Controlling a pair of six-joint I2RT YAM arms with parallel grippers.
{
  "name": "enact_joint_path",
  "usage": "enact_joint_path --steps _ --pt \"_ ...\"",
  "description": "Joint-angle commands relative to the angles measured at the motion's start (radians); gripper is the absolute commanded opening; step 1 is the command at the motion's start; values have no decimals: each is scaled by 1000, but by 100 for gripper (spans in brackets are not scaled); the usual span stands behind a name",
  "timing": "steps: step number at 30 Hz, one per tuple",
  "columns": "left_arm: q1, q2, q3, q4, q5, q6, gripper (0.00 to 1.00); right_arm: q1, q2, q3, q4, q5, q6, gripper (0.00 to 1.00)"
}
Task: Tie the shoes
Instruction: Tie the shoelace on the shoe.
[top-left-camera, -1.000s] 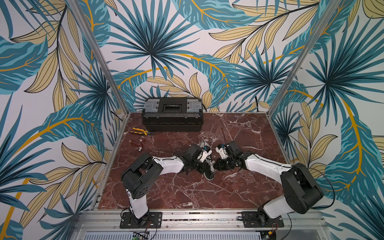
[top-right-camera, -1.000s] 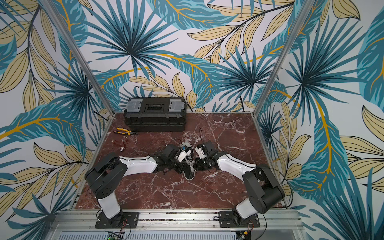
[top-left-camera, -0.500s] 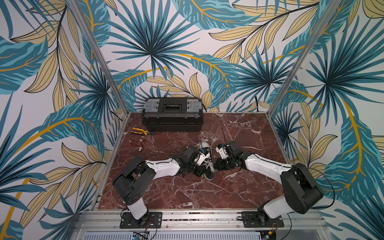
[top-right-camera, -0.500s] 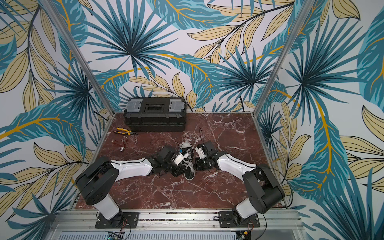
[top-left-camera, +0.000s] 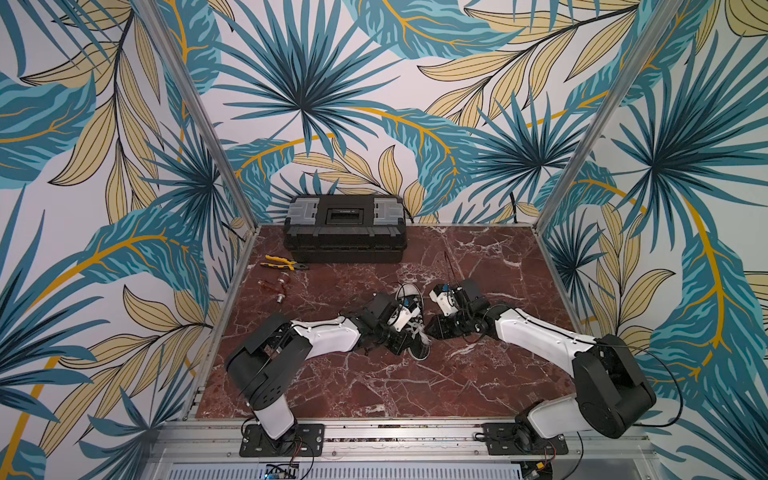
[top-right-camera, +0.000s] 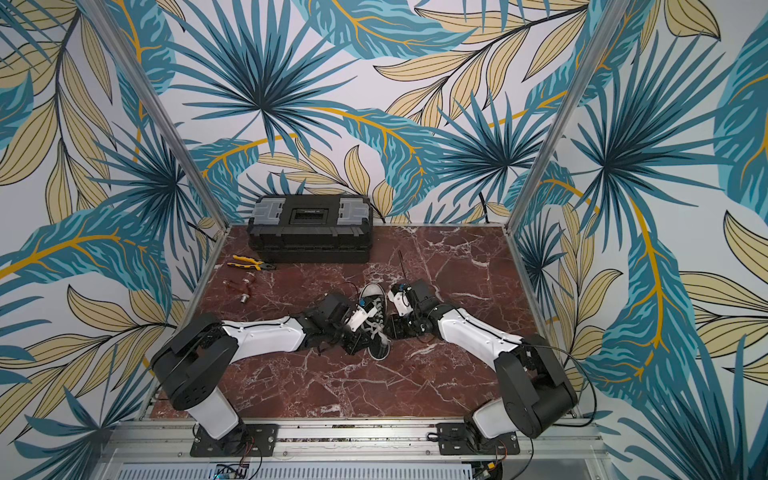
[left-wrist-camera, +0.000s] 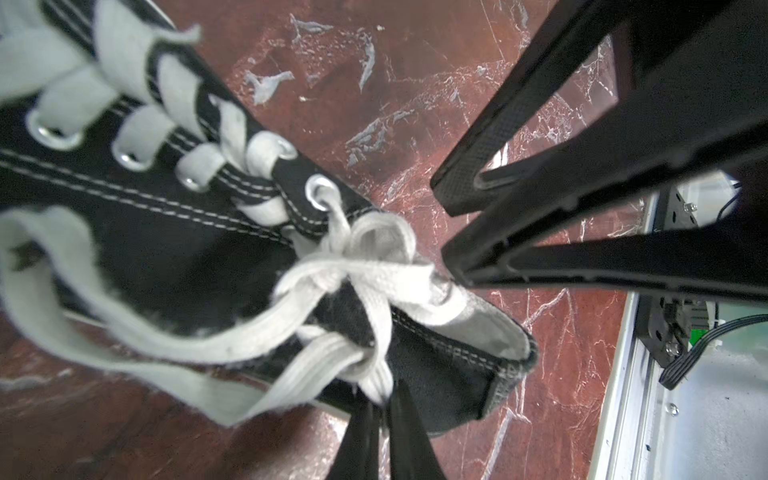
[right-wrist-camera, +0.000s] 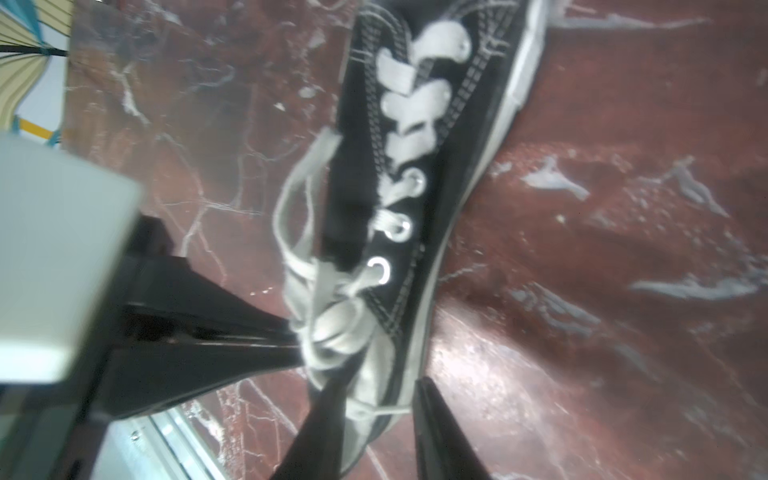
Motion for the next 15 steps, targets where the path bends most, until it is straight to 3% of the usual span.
enact_joint_path --steps 1,15 --pt "-4 13 -17 6 -10 3 11 4 10 -26 58 -89 -12 35" --pt "-3 16 -9 20 -13 -15 11 3 29 -67 142 -104 31 34"
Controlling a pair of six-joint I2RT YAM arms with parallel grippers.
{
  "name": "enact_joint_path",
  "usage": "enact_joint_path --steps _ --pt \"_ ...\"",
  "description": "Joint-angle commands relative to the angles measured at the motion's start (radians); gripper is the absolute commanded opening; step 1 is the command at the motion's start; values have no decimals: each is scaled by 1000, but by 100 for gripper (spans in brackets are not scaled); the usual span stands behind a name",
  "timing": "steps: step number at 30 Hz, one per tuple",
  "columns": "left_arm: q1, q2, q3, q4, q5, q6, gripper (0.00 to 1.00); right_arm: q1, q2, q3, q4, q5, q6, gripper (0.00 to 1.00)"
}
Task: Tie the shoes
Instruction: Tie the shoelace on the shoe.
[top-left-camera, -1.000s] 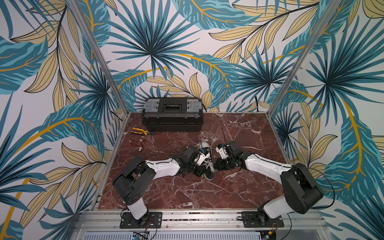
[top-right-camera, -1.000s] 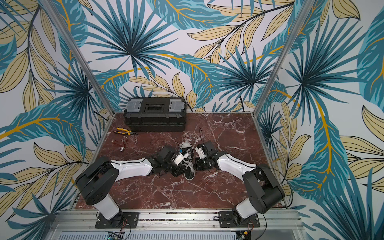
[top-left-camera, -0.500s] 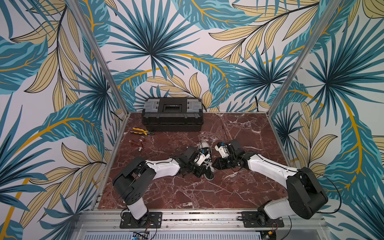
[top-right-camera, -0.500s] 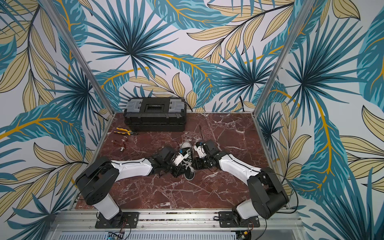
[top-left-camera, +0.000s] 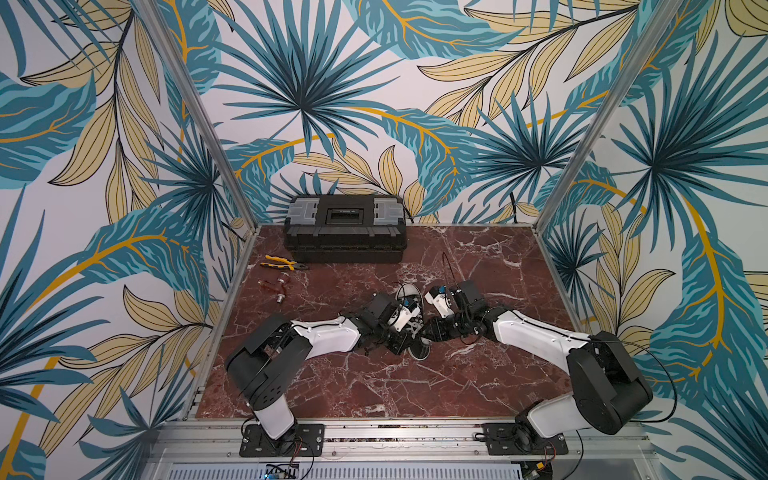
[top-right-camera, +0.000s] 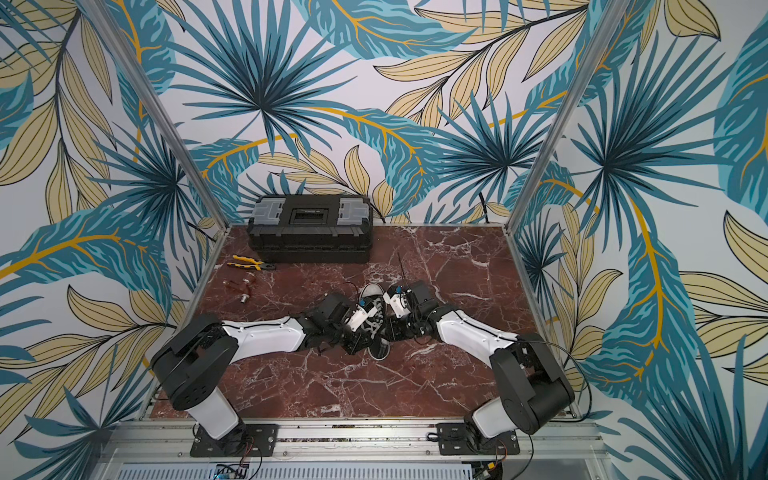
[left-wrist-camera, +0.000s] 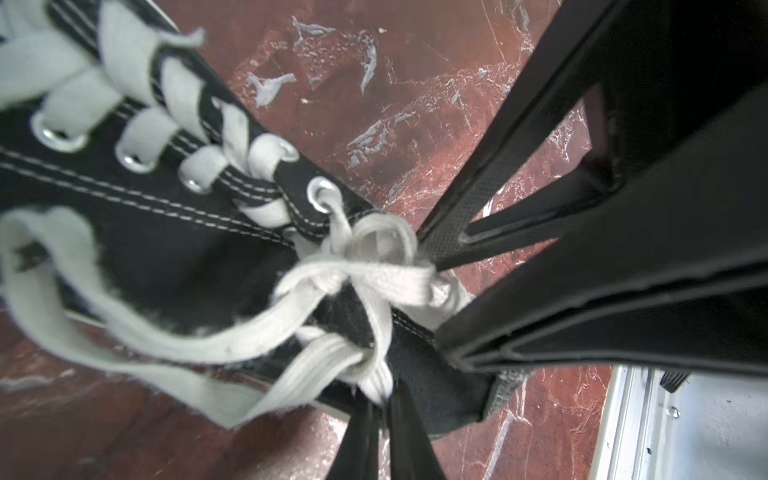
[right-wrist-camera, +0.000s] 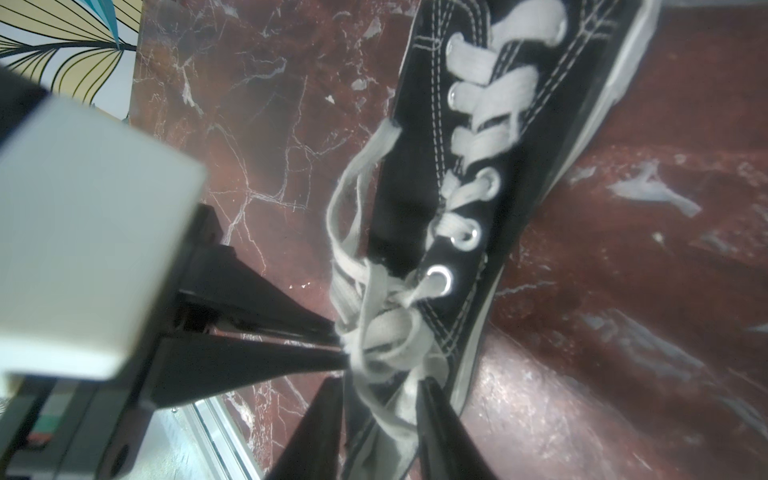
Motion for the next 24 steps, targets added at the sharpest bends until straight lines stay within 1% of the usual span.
enact_joint_path --steps 1,5,10,19,24 --pt "-1 16 -10 15 -11 -7 11 4 9 -26 63 -4 38 34" --pt "-1 17 -6 9 -8 -4 11 3 20 -16 89 21 79 34" --pt "-1 21 -5 13 -4 -6 11 5 39 -3 92 36 94 34" --pt "-2 25 -5 16 -2 -5 11 4 46 11 71 73 108 23" --pt "-2 20 -8 14 0 -8 11 5 47 10 53 105 137 11"
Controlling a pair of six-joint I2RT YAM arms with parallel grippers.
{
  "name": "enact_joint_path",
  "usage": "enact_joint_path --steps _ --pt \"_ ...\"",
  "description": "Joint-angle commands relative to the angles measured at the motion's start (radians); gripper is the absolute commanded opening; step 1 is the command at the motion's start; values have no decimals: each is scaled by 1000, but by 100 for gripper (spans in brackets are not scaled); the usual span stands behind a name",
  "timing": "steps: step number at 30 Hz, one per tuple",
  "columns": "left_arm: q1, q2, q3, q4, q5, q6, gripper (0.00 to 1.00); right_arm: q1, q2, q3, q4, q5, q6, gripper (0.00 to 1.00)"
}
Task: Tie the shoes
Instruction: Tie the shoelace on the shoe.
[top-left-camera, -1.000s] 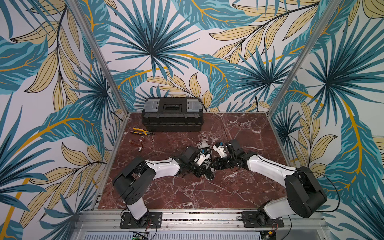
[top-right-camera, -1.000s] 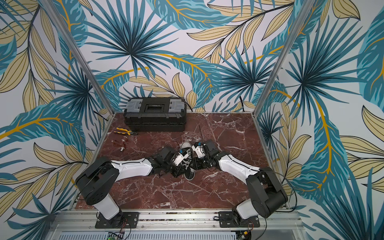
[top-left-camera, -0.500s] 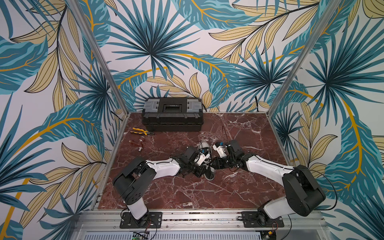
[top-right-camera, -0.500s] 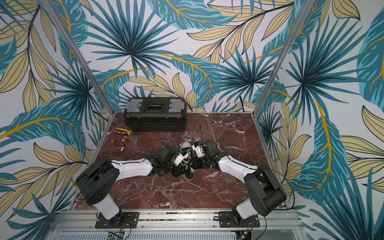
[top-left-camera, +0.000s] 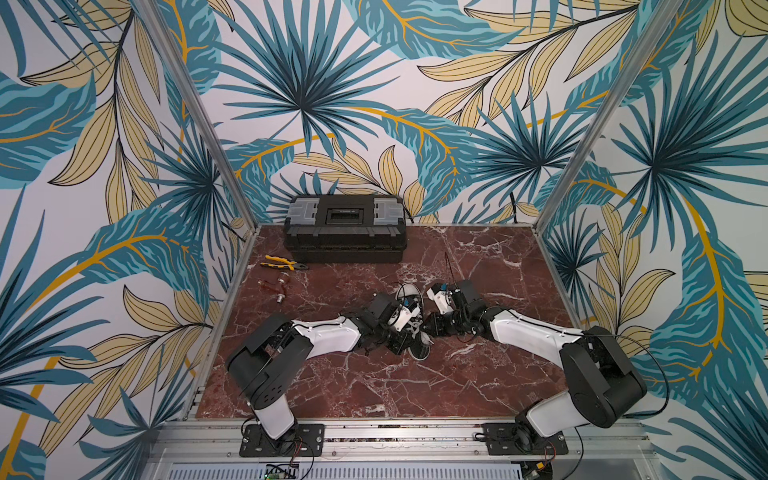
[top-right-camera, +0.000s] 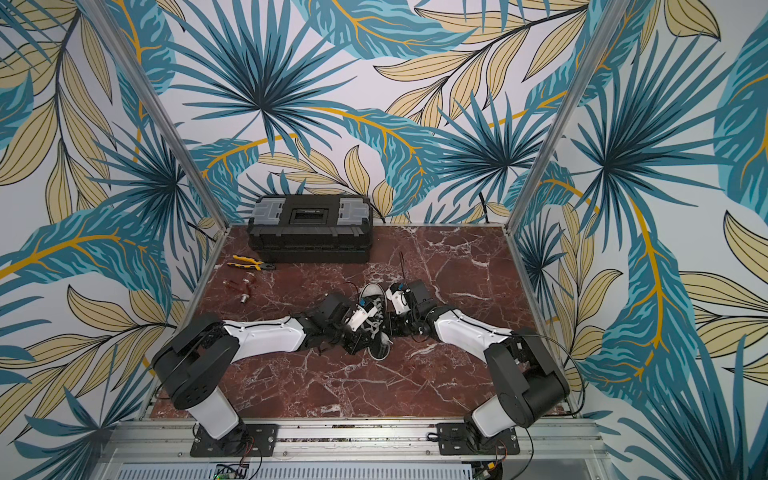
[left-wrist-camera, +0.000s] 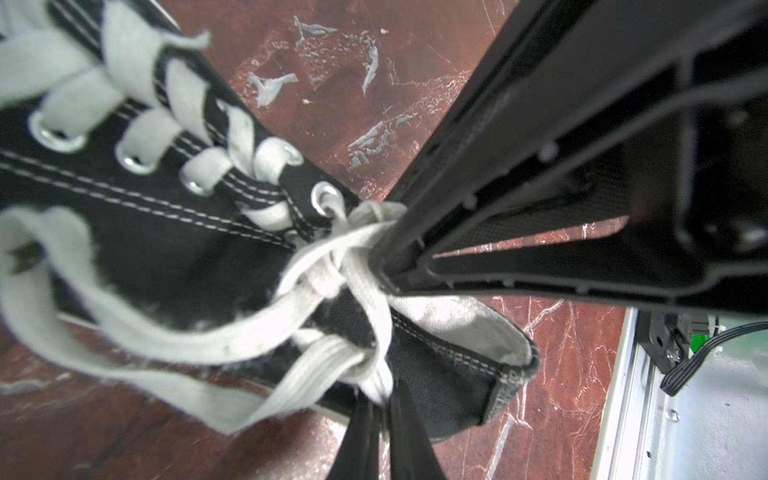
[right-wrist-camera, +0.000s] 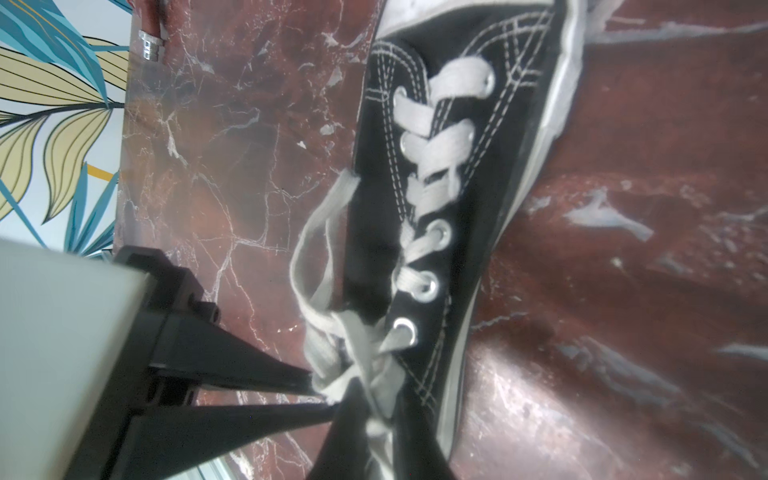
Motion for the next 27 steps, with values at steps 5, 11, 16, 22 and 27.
enact_joint_path --steps 5,11,16,22,27 --pt "-1 4 -13 2 18 -7 11 9 2 -5 -15 59 58 3" --pt "-2 -19 -36 -19 44 4 14 10 -14 -12 -8 82 85 1" --pt "-2 -21 -49 -32 62 17 14 12 -8 -13 -2 83 91 0" --pt "-2 -22 -56 -27 65 17 7 12 -9 -14 1 87 96 0" --pt "-1 -15 -50 -17 66 14 0 12 -9 -17 2 88 95 0"
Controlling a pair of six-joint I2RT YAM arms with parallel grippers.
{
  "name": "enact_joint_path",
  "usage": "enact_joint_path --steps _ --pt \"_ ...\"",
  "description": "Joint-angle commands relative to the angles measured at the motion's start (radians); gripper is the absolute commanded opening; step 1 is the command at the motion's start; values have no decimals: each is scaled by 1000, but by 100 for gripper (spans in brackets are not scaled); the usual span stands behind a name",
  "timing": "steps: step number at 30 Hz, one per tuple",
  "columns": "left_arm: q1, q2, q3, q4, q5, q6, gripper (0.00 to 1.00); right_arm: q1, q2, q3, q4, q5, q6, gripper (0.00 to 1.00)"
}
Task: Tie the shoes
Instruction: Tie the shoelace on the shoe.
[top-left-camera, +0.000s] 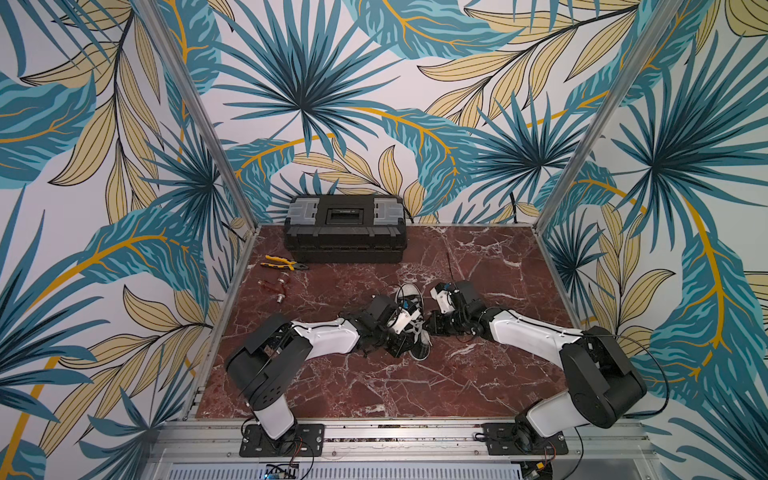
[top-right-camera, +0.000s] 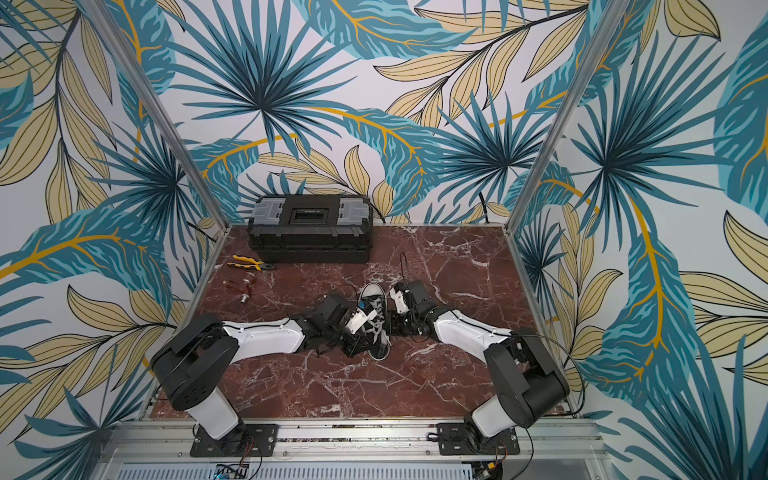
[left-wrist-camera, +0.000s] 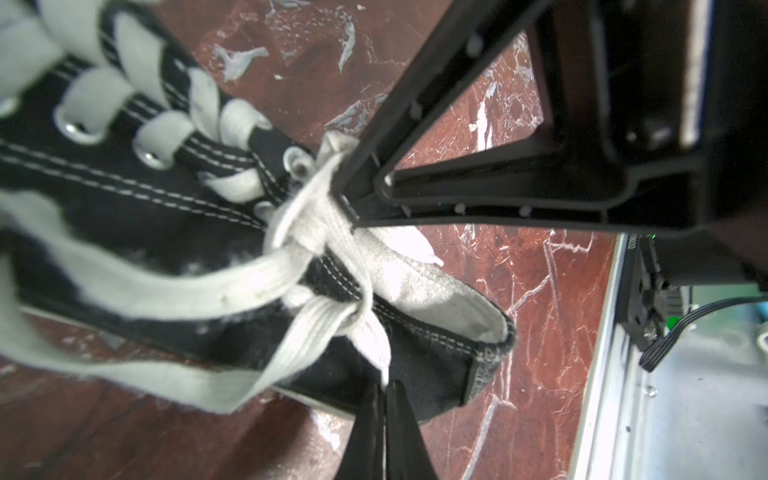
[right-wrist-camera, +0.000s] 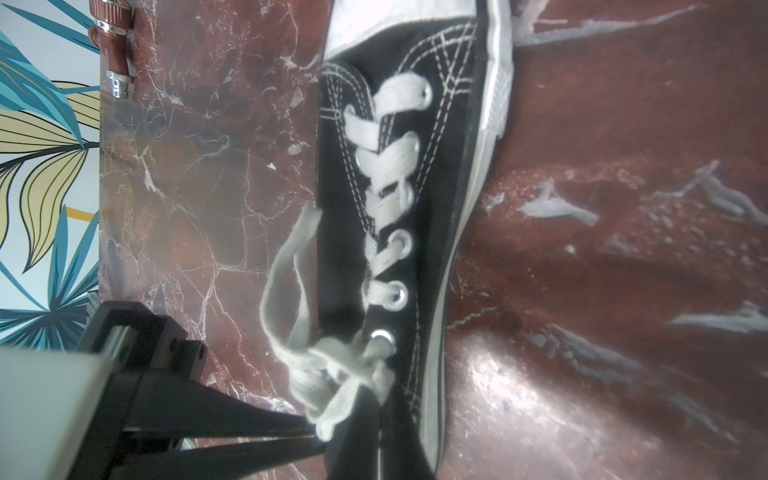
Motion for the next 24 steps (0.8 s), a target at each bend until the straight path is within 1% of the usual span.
enact_joint_path --steps 1,11,16,24 --pt "-2 -7 -27 -21 20 7 0 4 -9 -16 3 24 10 0" --pt "-7 -31 -56 -54 91 37 0 4 -14 -20 13 29 28 0" --pt "-21 -38 -58 -91 114 66 0 6 -12 -23 17 32 32 0" --pt "-24 -66 -82 -96 145 76 0 5 -12 -18 8 37 28 0"
